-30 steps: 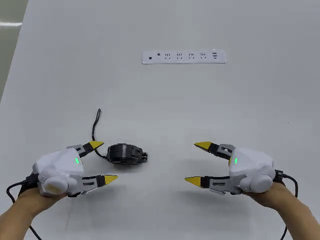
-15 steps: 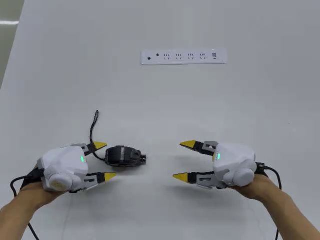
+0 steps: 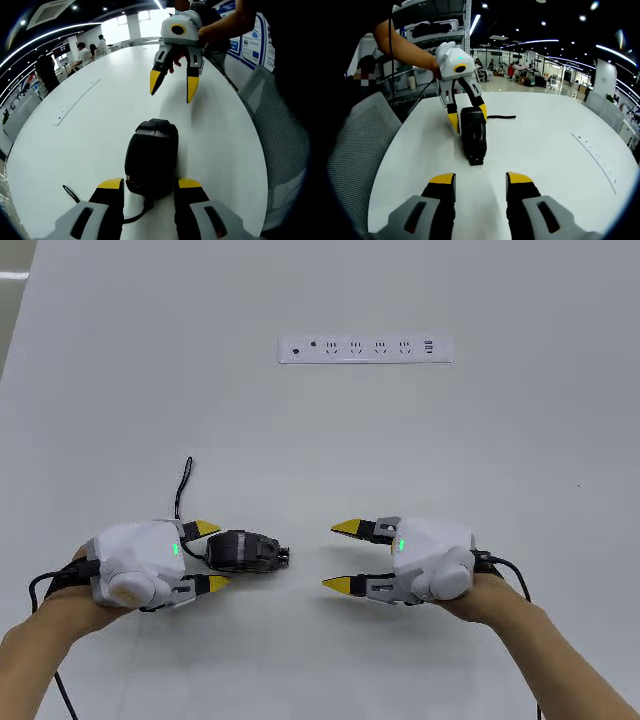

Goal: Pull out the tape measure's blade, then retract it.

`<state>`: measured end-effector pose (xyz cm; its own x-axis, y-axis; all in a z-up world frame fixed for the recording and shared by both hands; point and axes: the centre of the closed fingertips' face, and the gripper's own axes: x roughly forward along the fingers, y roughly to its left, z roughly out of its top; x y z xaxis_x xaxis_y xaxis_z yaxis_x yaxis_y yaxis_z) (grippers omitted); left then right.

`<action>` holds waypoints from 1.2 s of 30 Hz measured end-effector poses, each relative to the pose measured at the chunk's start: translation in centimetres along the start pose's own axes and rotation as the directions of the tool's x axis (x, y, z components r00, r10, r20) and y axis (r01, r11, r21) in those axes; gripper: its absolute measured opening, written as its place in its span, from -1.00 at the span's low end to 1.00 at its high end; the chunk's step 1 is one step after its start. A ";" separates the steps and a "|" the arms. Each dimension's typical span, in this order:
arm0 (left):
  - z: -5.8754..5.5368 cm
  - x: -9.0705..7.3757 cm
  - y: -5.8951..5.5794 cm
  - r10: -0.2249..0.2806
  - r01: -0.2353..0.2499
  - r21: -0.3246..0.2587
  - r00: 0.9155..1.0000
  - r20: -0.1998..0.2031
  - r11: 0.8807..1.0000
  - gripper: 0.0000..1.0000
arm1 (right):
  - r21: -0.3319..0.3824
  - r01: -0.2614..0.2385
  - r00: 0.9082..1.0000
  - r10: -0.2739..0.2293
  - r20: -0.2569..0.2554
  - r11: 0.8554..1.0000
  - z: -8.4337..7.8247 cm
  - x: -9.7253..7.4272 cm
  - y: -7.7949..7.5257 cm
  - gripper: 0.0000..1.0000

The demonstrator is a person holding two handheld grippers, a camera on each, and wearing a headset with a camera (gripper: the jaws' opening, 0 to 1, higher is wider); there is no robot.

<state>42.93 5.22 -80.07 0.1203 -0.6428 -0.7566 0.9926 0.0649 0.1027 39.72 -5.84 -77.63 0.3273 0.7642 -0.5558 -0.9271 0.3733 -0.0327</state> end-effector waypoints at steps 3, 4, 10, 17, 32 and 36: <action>0.0 0.3 0.1 -0.009 0.010 0.006 1.000 -0.007 1.000 -0.28 | 0.000 -0.002 1.000 0.002 0.008 1.000 0.3 0.5 -0.3 -0.24; 0.1 0.4 0.0 -0.016 0.016 0.008 1.000 -0.009 1.000 -0.29 | 0.001 -0.008 1.000 0.008 0.012 1.000 0.4 0.8 -0.4 -0.24; -0.1 0.8 0.0 -0.039 0.040 0.021 0.999 -0.026 0.999 -0.32 | -0.003 -0.029 0.999 0.029 0.013 1.000 0.8 1.9 -0.5 -0.28; -0.4 1.2 -0.3 -0.064 0.065 0.040 0.997 -0.038 0.997 -0.37 | -0.002 -0.070 0.998 0.070 0.007 0.998 0.6 3.3 -0.1 -0.32; -0.5 1.2 -0.4 -0.076 0.077 0.021 0.996 -0.046 0.997 -0.40 | 0.002 -0.120 0.993 0.120 -0.004 0.993 0.2 5.6 0.6 -0.48; -0.6 1.3 -0.4 -0.082 0.083 0.014 0.995 -0.050 0.996 -0.40 | -0.005 -0.133 0.991 0.133 -0.012 0.991 -0.1 6.1 0.9 -0.54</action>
<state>42.68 4.81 -81.42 0.0388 -0.6072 -0.7936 0.9988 0.0009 0.0482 40.88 -0.96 -81.15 0.1991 0.8006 -0.5652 -0.9633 0.2659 0.0374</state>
